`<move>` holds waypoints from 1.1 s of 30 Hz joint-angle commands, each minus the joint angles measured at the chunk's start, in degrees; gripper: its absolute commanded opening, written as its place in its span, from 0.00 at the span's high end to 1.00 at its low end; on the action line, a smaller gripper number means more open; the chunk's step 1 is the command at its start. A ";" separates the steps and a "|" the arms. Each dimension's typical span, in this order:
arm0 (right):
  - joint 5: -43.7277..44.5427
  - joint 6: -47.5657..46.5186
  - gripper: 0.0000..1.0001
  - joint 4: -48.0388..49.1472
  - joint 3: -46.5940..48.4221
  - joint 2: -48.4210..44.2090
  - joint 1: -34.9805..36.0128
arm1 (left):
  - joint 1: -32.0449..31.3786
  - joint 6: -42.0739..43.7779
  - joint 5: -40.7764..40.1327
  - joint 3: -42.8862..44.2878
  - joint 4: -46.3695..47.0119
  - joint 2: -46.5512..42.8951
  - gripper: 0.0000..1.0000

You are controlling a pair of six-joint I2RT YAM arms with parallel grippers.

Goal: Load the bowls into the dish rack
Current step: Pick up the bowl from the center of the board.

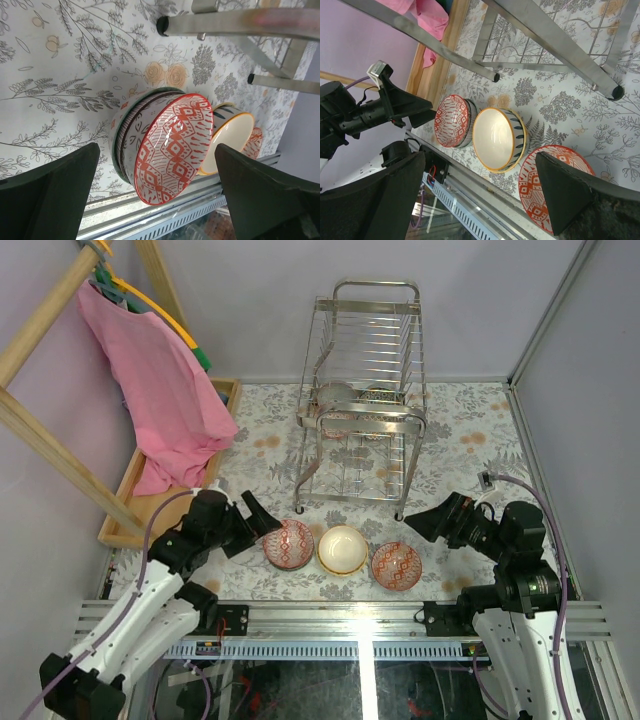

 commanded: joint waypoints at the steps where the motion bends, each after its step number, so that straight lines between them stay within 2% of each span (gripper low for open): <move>1: -3.38 0.15 0.01 -1.56 0.52 -0.27 -0.22 | -5.00 -2.76 -6.86 0.43 4.34 2.60 0.03; 3: -3.39 -0.06 0.01 -2.02 0.57 -0.43 -0.14 | -7.12 -3.18 -9.79 0.37 4.20 3.89 0.06; 8: -3.73 -0.60 0.01 -2.83 -0.14 -0.78 -0.23 | -10.55 -4.45 -14.57 0.37 3.60 5.49 0.25; 18: -3.80 -1.22 0.01 -2.24 -0.95 -0.22 -0.20 | -17.00 -4.45 -24.69 5.03 -2.79 10.32 0.25; 20: -3.86 -1.31 0.01 -1.97 -1.20 0.05 -0.17 | -17.81 -5.78 -27.20 6.83 -4.72 10.33 0.52; 21: -4.05 -1.22 0.01 -1.74 -1.39 0.22 -0.17 | -17.97 -5.72 -28.25 7.58 -5.43 10.31 0.56; 25: -4.89 -0.82 0.01 -0.45 -2.33 0.81 -0.16 | -18.19 -4.77 -29.65 9.41 -6.86 11.46 0.64; 31: -5.15 -0.92 0.01 0.17 -2.72 1.21 -0.18 | -18.79 -4.60 -30.10 9.13 -6.58 13.26 0.65; 33: -5.06 -0.97 0.01 0.16 -2.96 1.20 -0.20 | -18.89 -4.22 -30.46 9.22 -6.72 13.91 0.69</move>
